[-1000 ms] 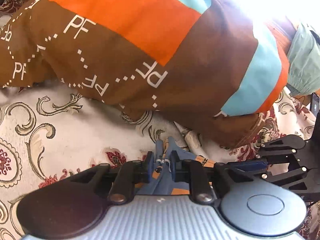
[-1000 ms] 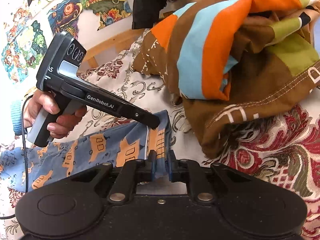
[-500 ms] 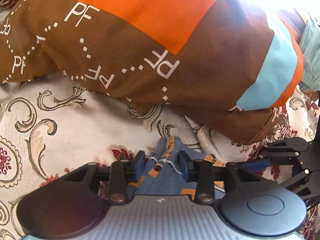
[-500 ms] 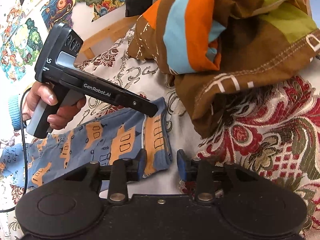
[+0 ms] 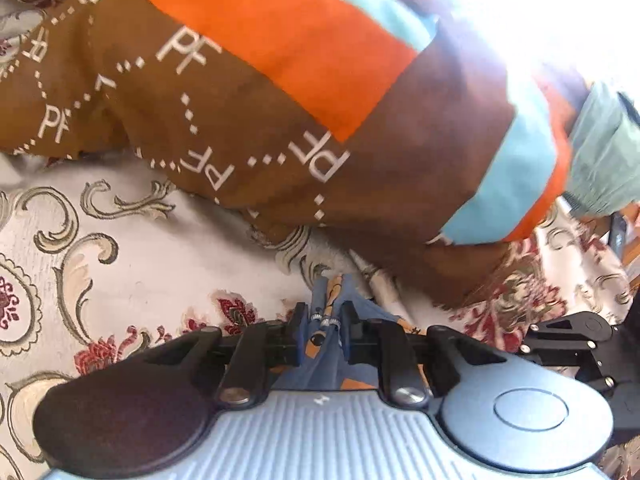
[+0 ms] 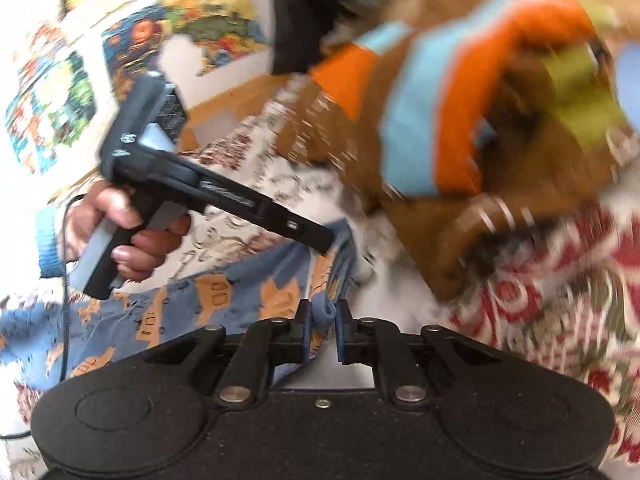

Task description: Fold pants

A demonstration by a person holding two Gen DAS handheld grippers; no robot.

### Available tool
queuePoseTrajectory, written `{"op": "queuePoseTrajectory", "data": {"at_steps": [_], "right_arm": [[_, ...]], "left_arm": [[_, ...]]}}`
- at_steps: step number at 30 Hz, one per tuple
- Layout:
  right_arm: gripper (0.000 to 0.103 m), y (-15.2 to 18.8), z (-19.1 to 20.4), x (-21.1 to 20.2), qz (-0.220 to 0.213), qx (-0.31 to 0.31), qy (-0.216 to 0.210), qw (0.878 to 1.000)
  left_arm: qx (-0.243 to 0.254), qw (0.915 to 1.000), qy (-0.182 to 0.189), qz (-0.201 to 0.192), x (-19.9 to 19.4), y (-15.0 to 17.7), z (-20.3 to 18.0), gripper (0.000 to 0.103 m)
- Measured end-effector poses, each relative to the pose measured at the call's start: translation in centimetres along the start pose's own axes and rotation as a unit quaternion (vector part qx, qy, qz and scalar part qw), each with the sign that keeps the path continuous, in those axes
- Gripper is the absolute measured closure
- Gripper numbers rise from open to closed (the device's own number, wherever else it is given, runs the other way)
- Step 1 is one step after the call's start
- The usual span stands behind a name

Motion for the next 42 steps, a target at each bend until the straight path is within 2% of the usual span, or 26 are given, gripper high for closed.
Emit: {"op": "queuePoseTrajectory", "data": {"at_steps": [7, 12, 17, 20, 23, 27, 30, 32, 35, 37, 40, 42], "right_arm": [[0.091, -1.1, 3.7, -1.0, -0.020, -0.050, -0.027, 0.998], [0.091, -1.5, 6.2, -1.5, -0.019, -0.066, -0.059, 0.996], [0.092, -1.5, 9.7, -1.8, -0.005, -0.094, -0.107, 0.990], [0.093, -1.2, 12.0, -1.5, 0.012, -0.115, -0.142, 0.983], [0.103, -0.4, 14.8, -1.0, 0.034, -0.146, -0.171, 0.974], [0.103, 1.8, 19.1, 0.7, 0.069, -0.207, -0.190, 0.957], [0.103, 3.1, 21.2, 1.7, 0.091, -0.225, -0.197, 0.950], [0.092, 3.3, 21.6, 2.0, 0.085, -0.230, -0.181, 0.952], [0.070, 3.0, 20.9, 2.2, 0.077, -0.205, -0.172, 0.961], [0.051, 2.9, 20.1, 2.5, 0.078, -0.196, -0.156, 0.965], [0.044, 2.6, 18.8, 3.5, 0.082, -0.170, -0.134, 0.973], [0.044, 2.7, 17.9, 4.2, 0.087, -0.149, -0.120, 0.978]], "left_arm": [[-0.025, 0.9981, 0.019, -0.054, -4.2, 0.9, 0.7, 0.085], [-0.037, 0.9959, 0.023, -0.079, -8.0, 2.0, 1.2, 0.085], [-0.045, 0.9934, 0.019, -0.104, -11.6, 4.6, 1.9, 0.085], [-0.061, 0.9906, 0.014, -0.122, -13.9, 6.7, 2.9, 0.085], [-0.085, 0.9862, -0.003, -0.142, -16.3, 9.0, 4.2, 0.085], [-0.134, 0.9767, -0.012, -0.168, -18.8, 12.4, 6.6, 0.085], [-0.151, 0.9737, -0.022, -0.169, -19.4, 15.1, 7.7, 0.085], [-0.162, 0.9729, -0.027, -0.163, -19.3, 16.7, 8.5, 0.085], [-0.175, 0.9725, -0.027, -0.151, -19.0, 18.7, 9.6, 0.083], [-0.196, 0.9680, -0.030, -0.154, -19.1, 20.1, 10.3, 0.079], [-0.211, 0.9633, -0.042, -0.161, -20.2, 21.8, 10.5, 0.071], [-0.210, 0.9625, -0.051, -0.164, -21.3, 22.3, 10.1, 0.068]]}}
Point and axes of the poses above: each gripper's, at about its wrist camera, not at the fingertips, and x roughly the way its jaws point, z to its left, y to its underside, the point moved 2 cm from there along x, roughly the way its jaws point, and after that the axes turned 4 degrees about x, right-handed, at the moved point
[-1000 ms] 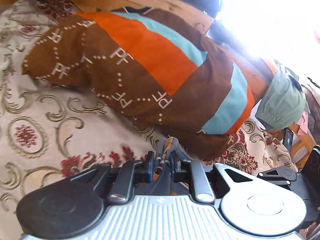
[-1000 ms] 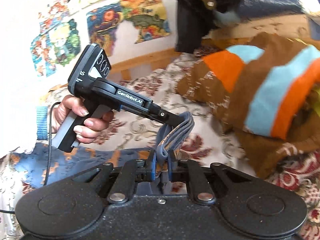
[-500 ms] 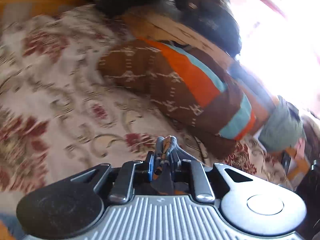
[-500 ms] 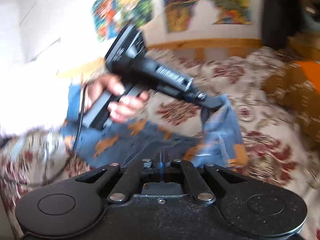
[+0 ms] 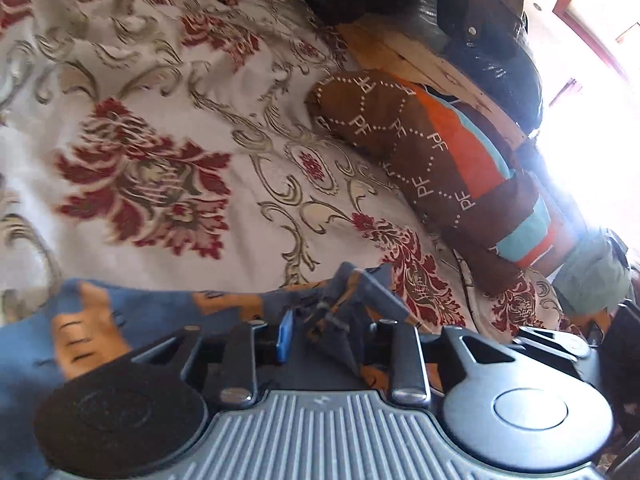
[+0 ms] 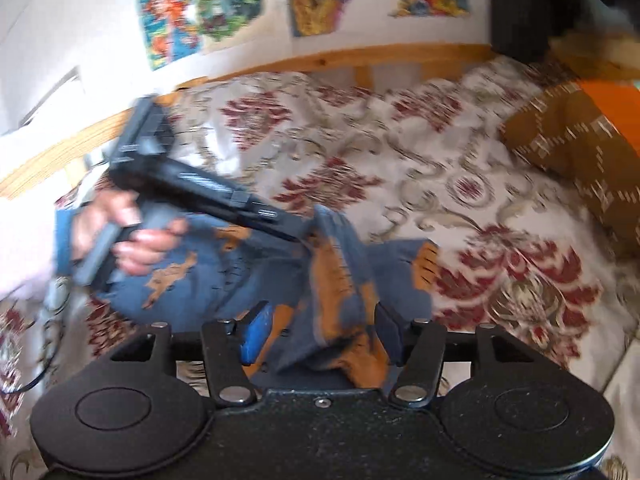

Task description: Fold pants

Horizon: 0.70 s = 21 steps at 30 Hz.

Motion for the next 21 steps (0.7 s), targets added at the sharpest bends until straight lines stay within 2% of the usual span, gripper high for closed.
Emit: {"op": "queuePoseTrajectory", "data": {"at_steps": [3, 5, 8, 9, 11, 12, 13, 14, 16, 18, 21], "right_arm": [[0.043, 0.2, -1.4, 1.2, 0.008, 0.031, -0.006, 0.999], [0.043, 0.3, -2.0, 2.0, 0.013, 0.051, -0.014, 0.999], [0.044, 0.4, -2.8, 3.0, 0.016, 0.094, -0.014, 0.995], [0.045, 0.4, -3.1, 3.1, 0.014, 0.114, -0.016, 0.993], [0.048, 0.5, -3.7, 3.4, 0.010, 0.147, -0.017, 0.989], [0.056, 0.6, -3.8, 3.6, 0.010, 0.156, -0.016, 0.988], [0.073, 0.6, -3.8, 3.7, 0.010, 0.162, -0.016, 0.987], [0.078, 0.7, -3.7, 3.7, 0.009, 0.166, -0.012, 0.986], [0.086, 0.7, -2.9, 3.3, -0.008, 0.149, -0.001, 0.989], [0.086, 0.4, -1.4, 2.7, -0.029, 0.105, 0.005, 0.994], [0.087, 0.0, 1.5, 2.0, -0.049, 0.029, -0.011, 0.998]], "left_arm": [[-0.008, 0.9999, 0.010, 0.002, -1.4, 0.0, -0.6, 0.058], [-0.028, 0.9991, 0.027, 0.016, -1.4, 0.0, -1.1, 0.047], [-0.034, 0.9975, 0.044, 0.043, -0.5, 0.0, -2.5, 0.047], [-0.036, 0.9972, 0.043, 0.051, -0.1, 0.0, -3.0, 0.047], [-0.040, 0.9972, 0.024, 0.058, 0.7, -0.3, -3.8, 0.039], [-0.044, 0.9972, 0.012, 0.060, 1.0, -0.5, -4.2, 0.036], [-0.049, 0.9970, 0.004, 0.059, 1.2, -0.7, -4.5, 0.028], [-0.054, 0.9969, -0.003, 0.057, 1.3, -1.0, -4.8, 0.024], [-0.062, 0.9962, -0.021, 0.057, 1.4, -1.8, -5.4, 0.021], [-0.070, 0.9942, -0.046, 0.067, 1.6, -2.5, -5.7, 0.019], [-0.088, 0.9912, -0.054, 0.083, 1.3, -3.5, -5.6, 0.019]]}}
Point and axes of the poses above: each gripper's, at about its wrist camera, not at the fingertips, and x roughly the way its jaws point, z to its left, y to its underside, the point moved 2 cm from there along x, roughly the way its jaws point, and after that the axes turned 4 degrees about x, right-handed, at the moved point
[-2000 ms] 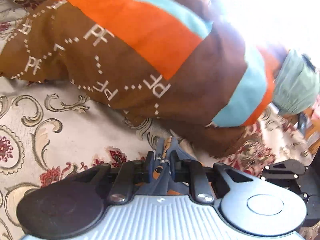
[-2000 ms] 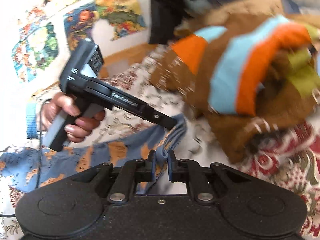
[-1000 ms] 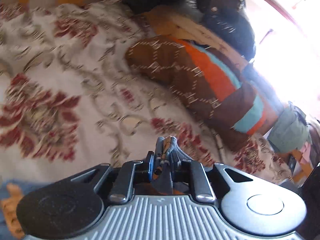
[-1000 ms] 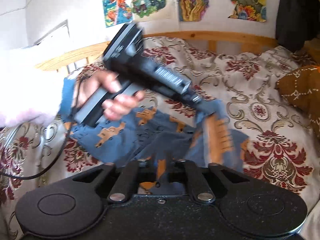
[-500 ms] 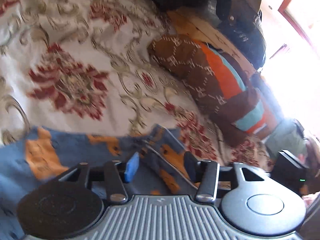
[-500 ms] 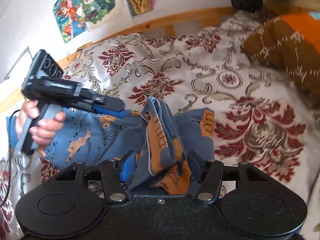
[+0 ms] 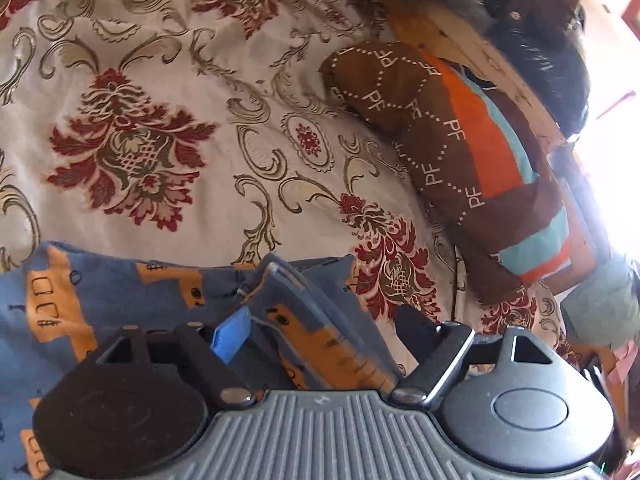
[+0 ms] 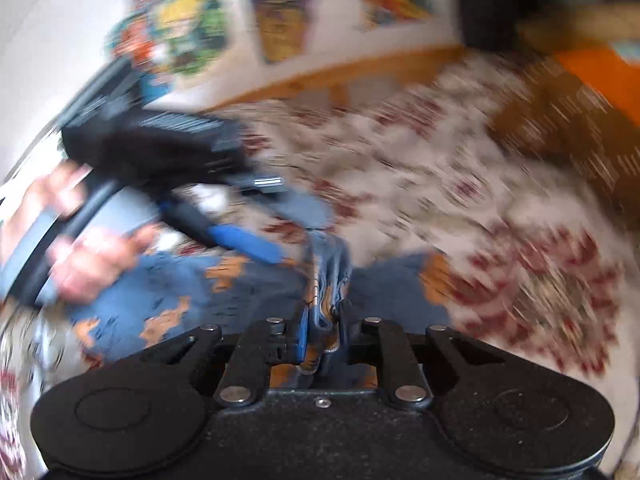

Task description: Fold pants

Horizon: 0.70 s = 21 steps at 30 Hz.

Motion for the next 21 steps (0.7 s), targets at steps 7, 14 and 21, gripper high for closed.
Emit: {"op": "queuePoseTrajectory", "data": {"at_steps": [7, 14, 21], "right_arm": [[0.088, 0.7, 5.7, 2.0, 0.025, -0.123, -0.028, 0.992], [0.088, 1.7, 7.2, 3.1, 0.046, -0.148, -0.030, 0.987], [0.089, 1.9, 7.6, 2.8, 0.042, -0.157, -0.040, 0.986]], "left_arm": [[-0.080, 0.9953, -0.051, 0.020, -0.5, -0.3, 3.3, 0.034], [-0.117, 0.9911, -0.053, 0.034, 0.6, 1.3, 6.1, 0.084], [-0.103, 0.9942, -0.030, 0.007, -0.5, 2.1, 6.7, 0.088]]}}
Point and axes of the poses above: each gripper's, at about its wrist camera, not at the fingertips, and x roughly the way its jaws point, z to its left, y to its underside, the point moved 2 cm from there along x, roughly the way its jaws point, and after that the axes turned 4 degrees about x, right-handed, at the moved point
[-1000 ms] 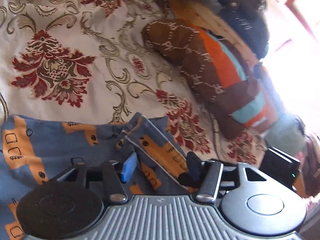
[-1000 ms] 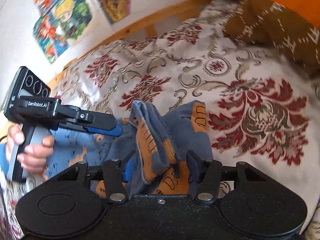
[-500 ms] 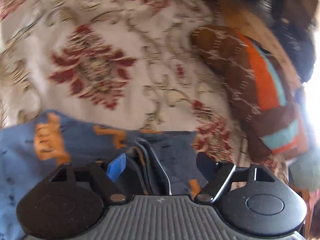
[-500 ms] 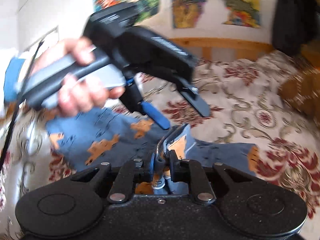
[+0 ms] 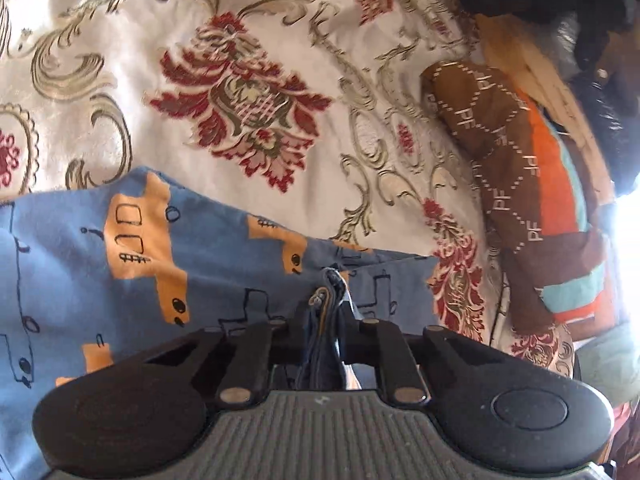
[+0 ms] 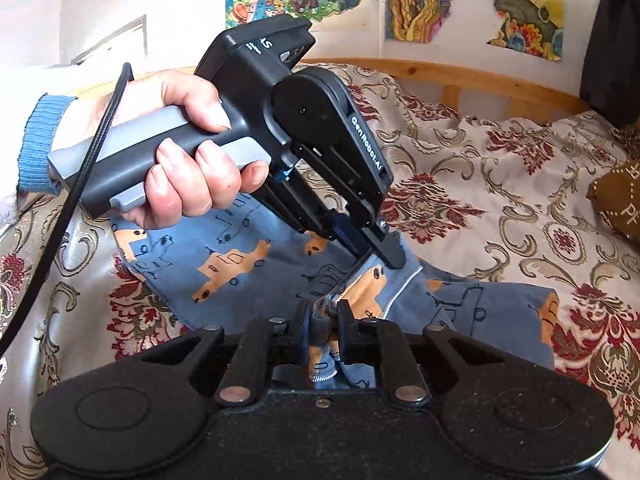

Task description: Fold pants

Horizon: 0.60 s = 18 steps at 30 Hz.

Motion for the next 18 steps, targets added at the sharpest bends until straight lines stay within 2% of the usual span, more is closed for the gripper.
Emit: {"op": "queuePoseTrajectory", "data": {"at_steps": [7, 12, 18], "right_arm": [[0.090, -0.9, 1.5, 0.2, -0.003, -0.019, -0.018, 1.000], [0.090, -1.5, 2.6, 1.4, 0.006, -0.025, -0.037, 0.999], [0.090, -2.4, 4.9, 3.1, 0.011, -0.036, -0.062, 0.997]], "left_arm": [[0.036, 0.9993, -0.005, -0.008, -1.9, 0.0, 0.4, 0.089], [0.034, 0.9993, -0.011, -0.008, -3.0, 0.4, 2.3, 0.089], [0.049, 0.9981, -0.034, -0.015, -5.3, 0.6, 4.0, 0.089]]}}
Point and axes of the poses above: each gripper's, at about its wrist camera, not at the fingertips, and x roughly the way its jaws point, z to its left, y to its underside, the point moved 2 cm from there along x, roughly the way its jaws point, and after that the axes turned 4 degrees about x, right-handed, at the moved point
